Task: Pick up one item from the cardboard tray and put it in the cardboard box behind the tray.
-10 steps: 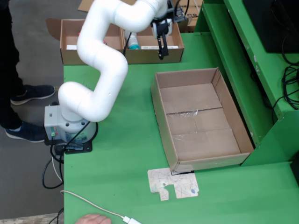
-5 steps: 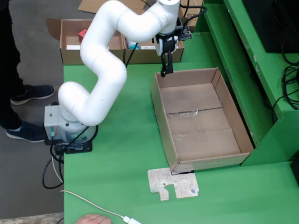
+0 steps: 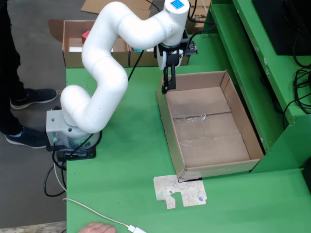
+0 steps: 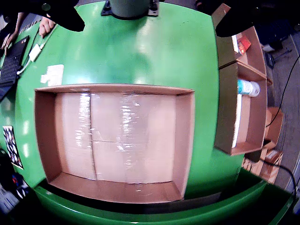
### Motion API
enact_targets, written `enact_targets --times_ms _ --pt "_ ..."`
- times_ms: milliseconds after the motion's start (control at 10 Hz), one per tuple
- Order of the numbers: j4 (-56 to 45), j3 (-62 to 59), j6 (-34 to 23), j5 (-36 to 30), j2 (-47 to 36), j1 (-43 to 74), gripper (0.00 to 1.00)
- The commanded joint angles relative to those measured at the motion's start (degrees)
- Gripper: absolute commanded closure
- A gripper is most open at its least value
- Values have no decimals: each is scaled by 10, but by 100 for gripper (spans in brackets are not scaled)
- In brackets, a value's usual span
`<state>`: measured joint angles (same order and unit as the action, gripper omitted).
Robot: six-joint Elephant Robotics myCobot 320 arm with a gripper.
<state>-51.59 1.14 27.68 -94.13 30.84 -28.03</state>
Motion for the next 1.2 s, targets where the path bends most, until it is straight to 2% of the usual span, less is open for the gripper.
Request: enact_targets --times_ms 0,100,500,600,1100 --pt "-13 -11 -27 0 -19 41 0" --pt "-22 -11 -73 0 -8 79 0" --pt "-16 -11 -90 8 -5 100 0" --pt "-6 -11 -124 7 7 126 0" --pt "-19 -11 -139 15 -2 141 0"
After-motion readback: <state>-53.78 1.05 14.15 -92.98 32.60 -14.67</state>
